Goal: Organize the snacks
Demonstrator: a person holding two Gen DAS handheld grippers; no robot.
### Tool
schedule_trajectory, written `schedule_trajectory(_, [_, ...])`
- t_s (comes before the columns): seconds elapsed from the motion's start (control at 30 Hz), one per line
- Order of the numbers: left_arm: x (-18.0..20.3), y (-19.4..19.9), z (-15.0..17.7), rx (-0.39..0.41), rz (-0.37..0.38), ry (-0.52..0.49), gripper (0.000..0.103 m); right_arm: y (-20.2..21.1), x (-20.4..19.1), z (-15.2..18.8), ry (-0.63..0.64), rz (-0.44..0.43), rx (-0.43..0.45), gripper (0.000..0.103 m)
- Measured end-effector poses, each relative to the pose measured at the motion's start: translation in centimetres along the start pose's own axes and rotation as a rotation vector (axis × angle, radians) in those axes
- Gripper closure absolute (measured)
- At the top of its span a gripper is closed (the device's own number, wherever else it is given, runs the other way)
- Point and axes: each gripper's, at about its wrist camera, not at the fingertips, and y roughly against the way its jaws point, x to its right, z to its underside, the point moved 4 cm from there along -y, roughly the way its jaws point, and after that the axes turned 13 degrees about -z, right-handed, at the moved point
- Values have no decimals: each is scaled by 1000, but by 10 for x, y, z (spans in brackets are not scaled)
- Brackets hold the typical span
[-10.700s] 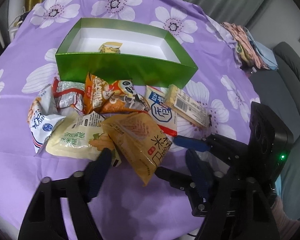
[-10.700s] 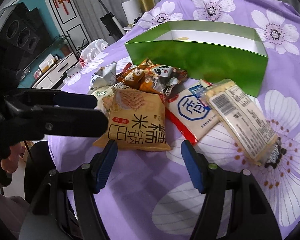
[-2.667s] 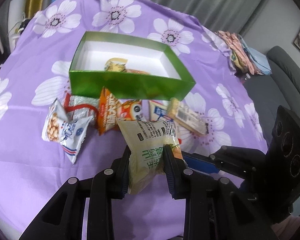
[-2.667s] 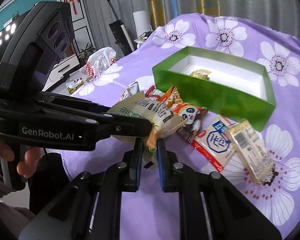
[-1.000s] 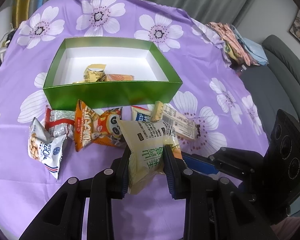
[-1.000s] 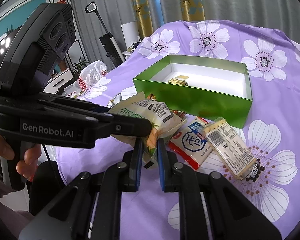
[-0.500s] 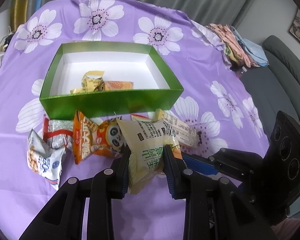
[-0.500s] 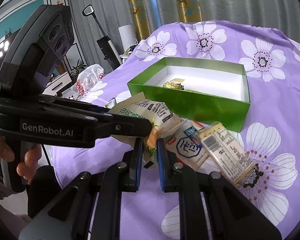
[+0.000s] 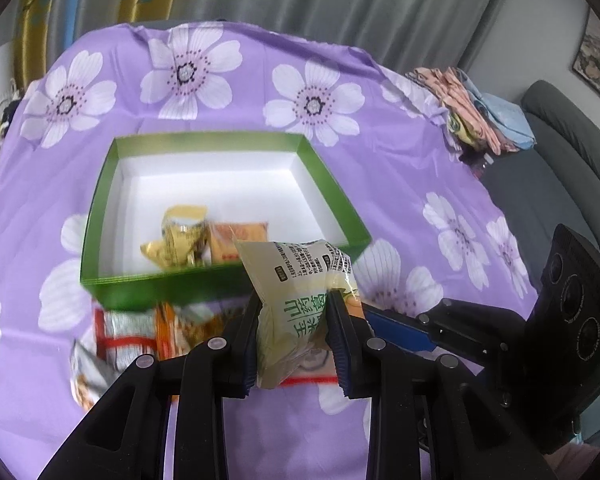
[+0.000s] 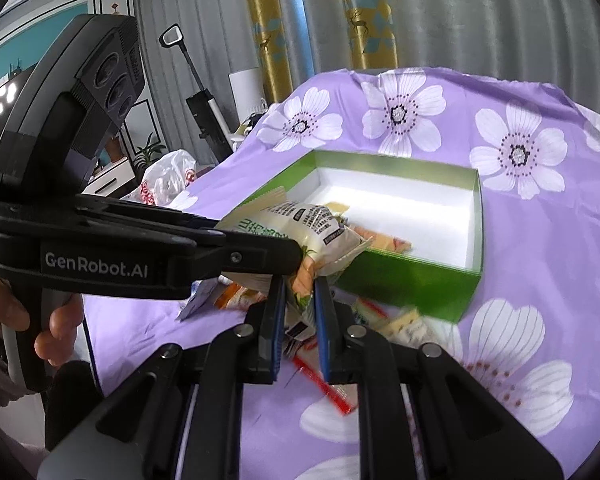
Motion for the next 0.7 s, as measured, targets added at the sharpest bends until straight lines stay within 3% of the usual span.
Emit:
schedule_trajectory(0.37, [-14, -24, -40, 11, -13, 8, 73, -27, 31, -33, 24, 30, 2, 88])
schedule_trajectory(0.7, [-30, -64, -61, -48, 1, 50, 73, -57, 59, -43, -7, 47, -44, 88])
